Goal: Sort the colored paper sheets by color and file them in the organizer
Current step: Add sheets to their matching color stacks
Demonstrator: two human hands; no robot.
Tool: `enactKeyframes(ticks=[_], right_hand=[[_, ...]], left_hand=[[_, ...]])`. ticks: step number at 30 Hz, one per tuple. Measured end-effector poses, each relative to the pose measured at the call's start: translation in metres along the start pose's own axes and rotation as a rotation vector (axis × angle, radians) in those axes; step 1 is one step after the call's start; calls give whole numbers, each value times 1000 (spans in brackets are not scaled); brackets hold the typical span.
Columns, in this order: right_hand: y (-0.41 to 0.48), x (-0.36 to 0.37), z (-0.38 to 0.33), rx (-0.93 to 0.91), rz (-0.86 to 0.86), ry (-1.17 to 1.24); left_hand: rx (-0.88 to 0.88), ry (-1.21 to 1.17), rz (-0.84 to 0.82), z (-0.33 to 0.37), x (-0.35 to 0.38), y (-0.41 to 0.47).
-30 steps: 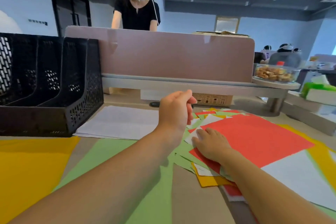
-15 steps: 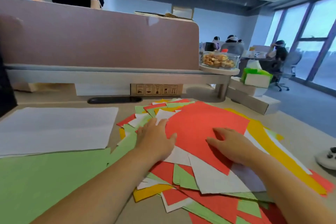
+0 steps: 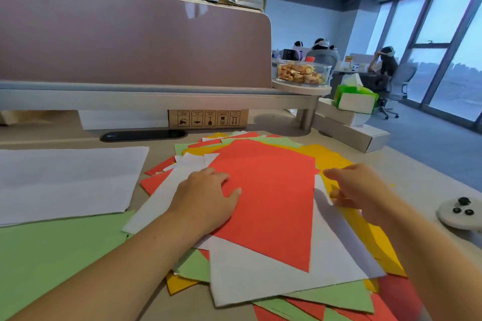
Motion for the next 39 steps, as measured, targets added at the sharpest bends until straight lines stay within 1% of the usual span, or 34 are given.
enactKeyframes(ticks=[1, 3, 5, 7, 9, 10, 11, 12, 14, 15, 17, 19, 21, 23, 26, 28, 29, 30, 31, 34, 36, 37, 38, 39], right_hand=[[1, -2, 0, 76, -18, 109], [4, -7, 3, 187, -63, 238], [5, -9, 3, 238, -145, 292], [5, -9, 7, 281, -258, 232], [1, -8, 8, 288, -296, 213], [-1, -8, 7, 265, -295, 224], [1, -9, 8, 232, -264, 232], [4, -10, 9, 193, -216, 232], [11, -15, 12, 154, -140, 266], [13, -18, 13, 144, -116, 302], [20, -22, 16, 148, -57, 401], [27, -24, 19, 167, -15, 507], [34, -27, 22, 159, 6, 540], [33, -29, 24, 118, 17, 420], [27, -35, 22, 33, 120, 214], [24, -38, 21, 33, 168, 199], [25, -40, 22, 45, 193, 209], [25, -40, 22, 65, 207, 240], [28, -40, 24, 87, 209, 285], [31, -37, 27, 195, 156, 444], [33, -35, 29, 222, 84, 411], [34, -34, 30, 202, 68, 374], [33, -33, 29, 161, 78, 329], [33, -33, 30, 99, 129, 266]], left_hand=[[-7, 3, -61, 0, 2, -1], [-39, -105, -82, 2, 2, 0], [-93, -337, -76, 6, -4, -1], [-171, -627, -116, 13, -9, -3], [-248, -897, -143, 18, -12, -4], [-268, -978, -117, 19, -13, -4], [-272, -972, -72, 17, -14, -3], [-265, -863, -14, 15, -16, -2], [-230, -529, 73, 7, -16, 0], [-215, -392, 52, 4, -14, 0], [-216, -191, -94, -2, -6, 1], [-188, -116, -202, -4, 0, 3], [-133, -135, -226, -5, 2, 4], [-124, -141, -228, -9, 3, 5], [-116, 60, -250, -14, 3, 4], [-96, 207, -249, -12, -1, 1], [-91, 244, -232, -9, -3, 0], [-86, 242, -200, -7, -4, 0], [-89, 183, -155, -5, -5, 0], [-135, -98, -43, -4, -7, -1], [-113, -134, -41, -3, -6, -2], [-102, -158, -31, -2, -6, -3], [-106, -209, -10, -2, -7, -4], [-121, -279, 21, -1, -9, -4]])
Point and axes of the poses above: each hand's wrist, its own y-axis towards the middle knuckle, its own x-axis out of the palm, z = x × y, the point moved 1 cm from there along y, towards the middle knuckle, and after that the axes turned 10 degrees about y, right-handed, at the moved point
